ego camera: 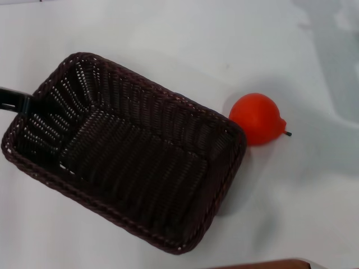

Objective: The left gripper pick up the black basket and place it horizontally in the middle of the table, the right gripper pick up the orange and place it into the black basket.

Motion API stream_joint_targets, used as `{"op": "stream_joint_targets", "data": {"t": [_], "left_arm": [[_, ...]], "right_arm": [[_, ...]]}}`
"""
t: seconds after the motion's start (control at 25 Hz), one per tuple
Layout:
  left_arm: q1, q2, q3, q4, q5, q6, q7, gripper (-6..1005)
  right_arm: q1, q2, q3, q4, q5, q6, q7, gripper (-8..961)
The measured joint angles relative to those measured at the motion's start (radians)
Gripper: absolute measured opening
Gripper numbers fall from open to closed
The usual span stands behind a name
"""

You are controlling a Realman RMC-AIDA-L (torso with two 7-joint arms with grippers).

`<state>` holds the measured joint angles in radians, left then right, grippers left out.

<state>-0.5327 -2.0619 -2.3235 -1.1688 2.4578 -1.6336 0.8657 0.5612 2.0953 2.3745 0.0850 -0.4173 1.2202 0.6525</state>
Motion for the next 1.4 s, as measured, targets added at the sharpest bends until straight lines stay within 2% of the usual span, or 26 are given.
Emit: {"op": "stream_joint_targets", "data": {"t": [0.12,0.28,0.48,0.68,1.04,1.28,1.4], "left_arm": [[0.005,-0.007,-0.045,-0.014,-0.006,-0.010,-0.020,197],[0.002,-0.019,-0.177,-0.014,-0.039,-0.056,-0.058,137],[0.031,-0.024,-0.249,-0.018,-0.117,-0.070,-0.161,137],[0.067,-0.041,-0.276,-0.020,-0.133,-0.028,-0.242,136],[0.111,-0.096,-0.299,-0.012,-0.135,0.056,-0.271,136],[0.115,-0.098,-0.297,0.044,-0.137,0.081,-0.277,137],[0.118,-0.095,-0.300,0.062,-0.137,0.084,-0.277,212]], "right_arm": [[-0.001,-0.001,0.000,0.001,0.000,0.001,0.006,944],[-0.002,-0.002,0.000,0.001,0.000,0.000,0.007,944],[-0.003,-0.001,0.000,0.007,0.000,0.000,0.007,944],[0.002,-0.001,0.001,0.008,0.000,0.001,0.007,944],[0.005,-0.001,0.002,0.009,0.000,-0.001,0.007,944],[0.005,-0.001,0.002,0.009,0.000,-0.005,0.007,945],[0.004,-0.001,0.002,0.008,0.000,-0.006,0.007,945]]}}
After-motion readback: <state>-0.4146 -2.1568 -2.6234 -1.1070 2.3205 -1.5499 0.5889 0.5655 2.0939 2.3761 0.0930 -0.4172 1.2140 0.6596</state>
